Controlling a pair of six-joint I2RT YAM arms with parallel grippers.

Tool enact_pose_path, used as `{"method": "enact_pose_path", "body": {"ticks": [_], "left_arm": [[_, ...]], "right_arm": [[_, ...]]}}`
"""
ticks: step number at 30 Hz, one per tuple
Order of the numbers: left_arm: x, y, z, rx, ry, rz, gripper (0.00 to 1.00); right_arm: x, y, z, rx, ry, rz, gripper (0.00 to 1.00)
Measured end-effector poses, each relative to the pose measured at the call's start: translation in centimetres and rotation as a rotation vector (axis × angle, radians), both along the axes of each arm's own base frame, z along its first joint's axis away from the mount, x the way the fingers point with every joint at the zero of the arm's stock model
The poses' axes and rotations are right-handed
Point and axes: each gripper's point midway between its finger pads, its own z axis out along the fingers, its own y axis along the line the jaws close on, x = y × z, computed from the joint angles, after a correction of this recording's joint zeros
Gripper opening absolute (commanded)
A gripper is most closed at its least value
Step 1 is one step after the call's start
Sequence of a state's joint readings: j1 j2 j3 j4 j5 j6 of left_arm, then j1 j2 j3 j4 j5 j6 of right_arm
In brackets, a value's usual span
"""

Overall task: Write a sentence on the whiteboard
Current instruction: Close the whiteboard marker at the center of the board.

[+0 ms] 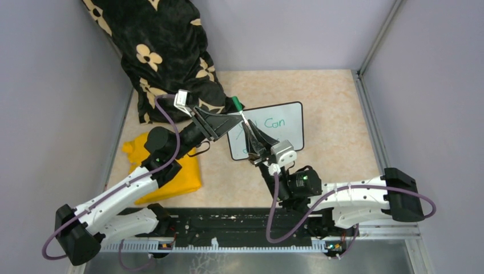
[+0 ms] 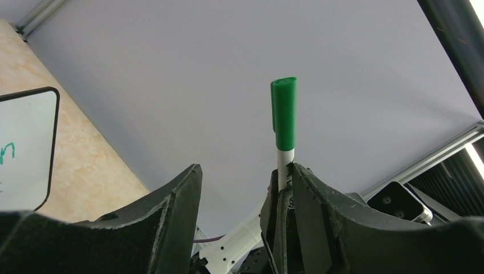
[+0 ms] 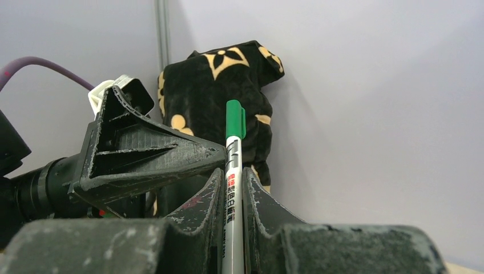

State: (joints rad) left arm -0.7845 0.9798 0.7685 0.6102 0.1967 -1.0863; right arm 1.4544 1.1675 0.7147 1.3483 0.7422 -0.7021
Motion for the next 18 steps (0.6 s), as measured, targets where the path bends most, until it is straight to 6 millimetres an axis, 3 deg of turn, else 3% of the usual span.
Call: {"method": "enact_pose_path", "body": {"ticks": [18], "left_arm": [[0.8, 0.1, 1.4, 0.005, -0.034, -0.029, 0.67]], "right_arm": [[-0.1, 0.0, 0.2, 0.019, 0.011, 0.031, 0.0]]}}
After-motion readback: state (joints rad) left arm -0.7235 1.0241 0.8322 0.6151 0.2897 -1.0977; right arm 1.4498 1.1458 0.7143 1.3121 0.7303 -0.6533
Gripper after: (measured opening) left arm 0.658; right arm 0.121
